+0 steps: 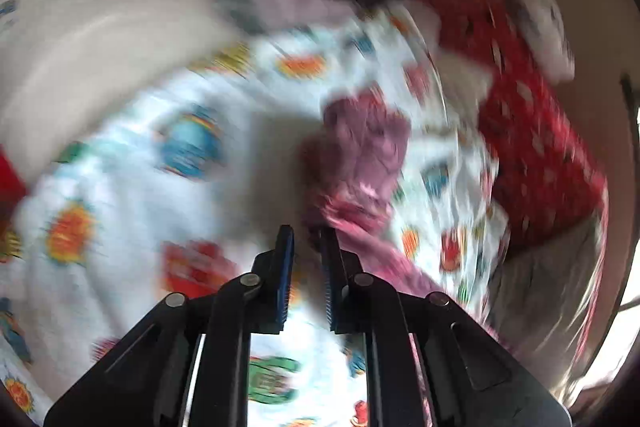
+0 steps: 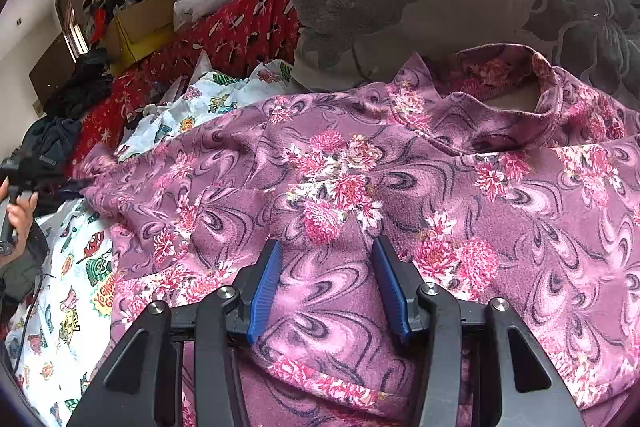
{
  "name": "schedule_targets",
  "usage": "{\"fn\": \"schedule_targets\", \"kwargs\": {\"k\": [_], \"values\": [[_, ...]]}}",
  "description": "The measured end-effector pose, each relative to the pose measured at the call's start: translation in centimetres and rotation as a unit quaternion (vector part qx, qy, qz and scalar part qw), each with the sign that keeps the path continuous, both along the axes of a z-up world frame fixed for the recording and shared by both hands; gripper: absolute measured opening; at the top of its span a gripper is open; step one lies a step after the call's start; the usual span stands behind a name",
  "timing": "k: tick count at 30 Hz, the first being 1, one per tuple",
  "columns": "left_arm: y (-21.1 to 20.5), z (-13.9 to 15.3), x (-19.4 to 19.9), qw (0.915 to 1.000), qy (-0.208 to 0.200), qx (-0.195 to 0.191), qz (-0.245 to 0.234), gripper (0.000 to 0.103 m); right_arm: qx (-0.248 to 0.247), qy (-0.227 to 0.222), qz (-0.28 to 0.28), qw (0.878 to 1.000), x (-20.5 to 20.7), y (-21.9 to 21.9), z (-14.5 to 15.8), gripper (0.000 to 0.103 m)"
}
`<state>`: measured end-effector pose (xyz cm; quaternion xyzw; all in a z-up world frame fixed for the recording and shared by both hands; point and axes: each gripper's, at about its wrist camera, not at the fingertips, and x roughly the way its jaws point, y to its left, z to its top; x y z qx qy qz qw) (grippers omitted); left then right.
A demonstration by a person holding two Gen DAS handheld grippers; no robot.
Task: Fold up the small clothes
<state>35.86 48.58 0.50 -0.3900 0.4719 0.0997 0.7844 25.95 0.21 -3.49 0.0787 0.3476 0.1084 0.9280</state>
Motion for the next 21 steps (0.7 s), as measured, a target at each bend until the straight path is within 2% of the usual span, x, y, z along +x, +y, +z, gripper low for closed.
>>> {"fn": "schedule_targets", "kwargs": {"k": [2,3,5,8,10,12,16,17,19,21], "values": [[1.4,0.7,-1.1,0.9994,-0.027,-0.010,0.018,0.014,-0.001,0.001,-0.001,1.000,0.0,0.0,0.0,0.049],[1.7,0.7,-1.0,0.9994,-0.029,-0.012,0.016,0.024,-0.001,0.001,-0.001,1.000,0.0,0.1,0.0,0.049],[0.8,0.5,-0.6,0.9998,-0.017,-0.007,-0.004,0.036,-0.001,0.001,-0.001,1.000,0.0,0.1,0.0,0.049],[-1.8,0.0,0.7,0.9988,-0.012,-0.011,-0.047,0.040,-0.001,0.001,-0.001,1.000,0.0,0.1,0.0,0.049],[-3.4,-0.5,2.1,0.9982,0.002,0.003,-0.060,0.038,-0.001,0.001,-0.001,1.000,0.0,0.1,0.0,0.049],[-5.2,-0.3,4.1,0.9969,-0.001,0.000,-0.078,0.009,0.000,0.001,-0.001,1.000,0.0,0.1,0.0,0.049],[-8.8,2.9,8.4,0.9925,-0.052,-0.015,-0.109,0.009,0.005,0.000,-0.001,1.000,0.0,0.0,-0.1,0.049],[-10.1,3.9,9.6,0.9892,-0.062,-0.013,-0.132,0.013,0.007,0.001,0.000,1.000,0.0,0.0,-0.1,0.049],[-11.7,5.3,11.3,0.9861,-0.055,0.028,-0.154,0.023,0.010,0.001,0.000,1.000,0.1,-0.1,-0.2,0.050],[-11.9,6.4,11.6,0.9843,-0.059,0.054,-0.158,0.044,0.013,0.000,0.000,1.000,0.1,-0.1,-0.2,0.050]]}}
